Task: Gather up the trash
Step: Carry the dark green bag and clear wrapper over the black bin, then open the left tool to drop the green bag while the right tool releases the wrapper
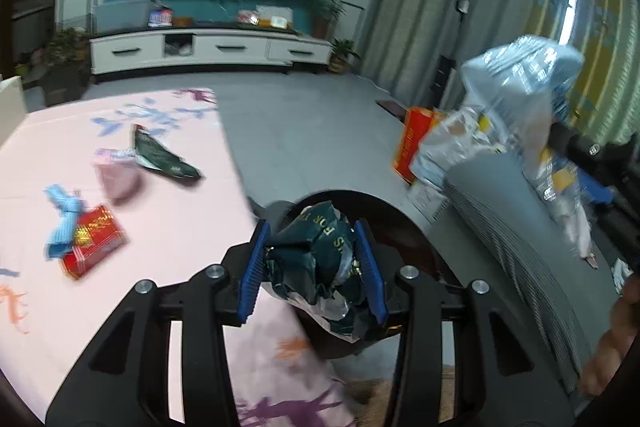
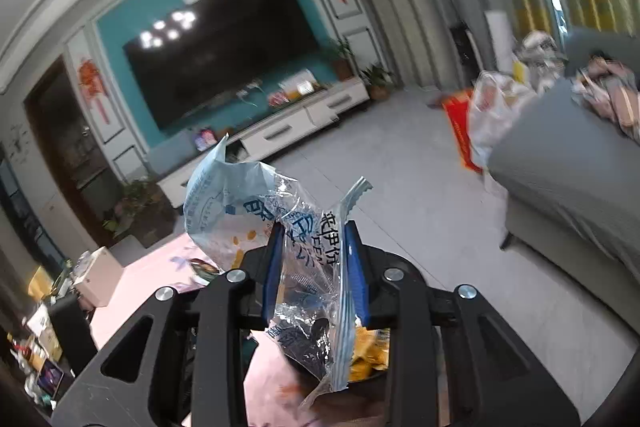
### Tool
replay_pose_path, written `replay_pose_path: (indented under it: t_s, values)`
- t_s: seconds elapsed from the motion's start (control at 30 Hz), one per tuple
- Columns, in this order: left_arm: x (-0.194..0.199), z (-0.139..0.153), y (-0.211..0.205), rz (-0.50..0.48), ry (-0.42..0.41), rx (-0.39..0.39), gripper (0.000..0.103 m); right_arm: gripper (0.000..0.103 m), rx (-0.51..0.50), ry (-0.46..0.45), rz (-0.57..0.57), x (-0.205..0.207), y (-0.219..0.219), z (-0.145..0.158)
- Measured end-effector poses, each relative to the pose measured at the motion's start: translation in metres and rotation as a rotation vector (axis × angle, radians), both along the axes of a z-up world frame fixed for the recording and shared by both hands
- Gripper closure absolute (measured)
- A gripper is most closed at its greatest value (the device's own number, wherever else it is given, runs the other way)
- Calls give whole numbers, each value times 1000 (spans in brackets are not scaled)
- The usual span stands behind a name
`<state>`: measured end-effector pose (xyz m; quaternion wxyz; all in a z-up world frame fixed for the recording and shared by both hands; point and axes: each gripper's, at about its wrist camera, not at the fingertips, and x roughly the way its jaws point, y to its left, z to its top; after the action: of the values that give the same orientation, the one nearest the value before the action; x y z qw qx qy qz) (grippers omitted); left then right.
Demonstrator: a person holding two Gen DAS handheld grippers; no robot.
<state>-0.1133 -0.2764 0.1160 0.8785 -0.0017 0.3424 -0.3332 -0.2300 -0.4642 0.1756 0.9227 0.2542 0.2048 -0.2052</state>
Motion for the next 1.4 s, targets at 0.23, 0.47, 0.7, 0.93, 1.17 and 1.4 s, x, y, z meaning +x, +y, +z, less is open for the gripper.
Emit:
replay_pose_path:
  t_s: [0.23,0.47,0.7,0.93,1.17,1.4]
  values:
    - [13,-27,-43,-73,62,44,59,71,153,152,-39,36,-41,-58]
    - [36,-58,-55,-86,174,38,59,71,260,251,-29,51,-53,-87]
    - [55,-83,-67,-103,272,42,59,71,261,293,-63,53,-56,-92]
    - [63,-93,-74,-120,285,74,58,64,251,351,-48,67,-50,-97]
    - [60,-90,-66,-87,276,45,35,41,238,342,-62,69,-49,-95]
    - [53,-73,-46,-64,223,18,17,28,230,321,-63,69,-40,-89]
